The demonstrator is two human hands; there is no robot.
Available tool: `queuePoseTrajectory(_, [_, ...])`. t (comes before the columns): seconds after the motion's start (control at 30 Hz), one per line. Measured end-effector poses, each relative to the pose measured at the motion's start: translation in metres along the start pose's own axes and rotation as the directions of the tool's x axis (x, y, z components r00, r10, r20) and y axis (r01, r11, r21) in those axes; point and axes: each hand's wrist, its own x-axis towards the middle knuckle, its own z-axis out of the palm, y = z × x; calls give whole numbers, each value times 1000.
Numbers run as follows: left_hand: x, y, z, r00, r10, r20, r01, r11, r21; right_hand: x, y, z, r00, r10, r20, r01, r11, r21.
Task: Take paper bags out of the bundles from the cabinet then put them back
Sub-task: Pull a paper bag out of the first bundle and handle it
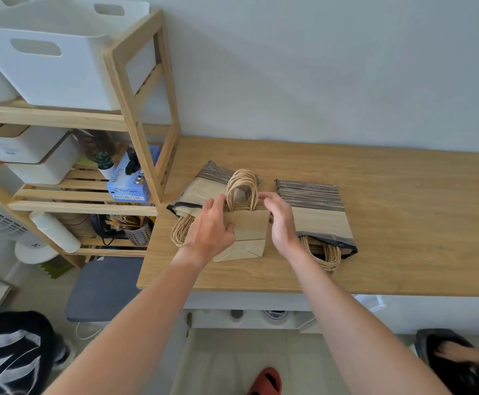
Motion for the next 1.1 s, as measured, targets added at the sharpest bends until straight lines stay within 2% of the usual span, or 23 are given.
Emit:
queuePoseTrajectory(0.03, [4, -1, -2, 1000, 7, 26, -8, 999, 38, 5, -6, -8, 993, -46, 110, 60, 989, -132])
queuePoseTrajectory(0.1, [6, -2, -3, 998, 15, 60, -21, 996, 89, 17, -18, -20, 953, -8, 304, 136, 907, -399])
queuePoseTrajectory(0.17, [5, 0, 1, 997, 35, 71, -43, 993, 113, 27, -28, -23, 907, 116, 406, 168, 783, -599])
queuePoseTrajectory(0.23, [4, 2, 7, 992, 85, 98, -95, 990, 103, 32, -37, -18, 863, 255, 437, 183, 649, -738])
queuePoseTrajectory(0.33, [11, 3, 12, 978, 103, 180, -115, 992, 57, 38, -43, -16, 810, 422, 408, 137, 540, -831])
queuePoseTrajectory(0.43, [30, 3, 11, 966, 86, 243, -109, 991, 84, 50, -50, -21, 726, 532, 436, 118, 528, -841])
queuePoseTrajectory(0.5, [53, 12, 5, 968, 101, 230, -123, 989, 83, 68, -67, -26, 712, 524, 467, 125, 561, -819])
queuePoseTrajectory(0.57, [81, 28, -7, 976, 99, 192, -118, 989, 86, 92, -89, -33, 737, 494, 461, 119, 577, -808])
queuePoseTrajectory(0.73, [153, 69, -49, 996, 86, 15, -86, 995, 41, 152, -164, -46, 799, 404, 444, 188, 534, -824])
queuePoseTrajectory(0.9, [216, 84, -107, 976, 104, -194, -90, 993, 79, 196, -239, -34, 865, 105, 491, 403, 438, -803])
queuePoseTrajectory(1.0, [248, 67, -159, 947, 167, -276, -133, 982, 136, 222, -274, 0, 851, -108, 514, 509, 413, -755])
queuePoseTrajectory(1.1, [269, 38, -221, 880, 253, -402, -195, 964, 180, 237, -307, 54, 770, -339, 541, 637, 354, -685])
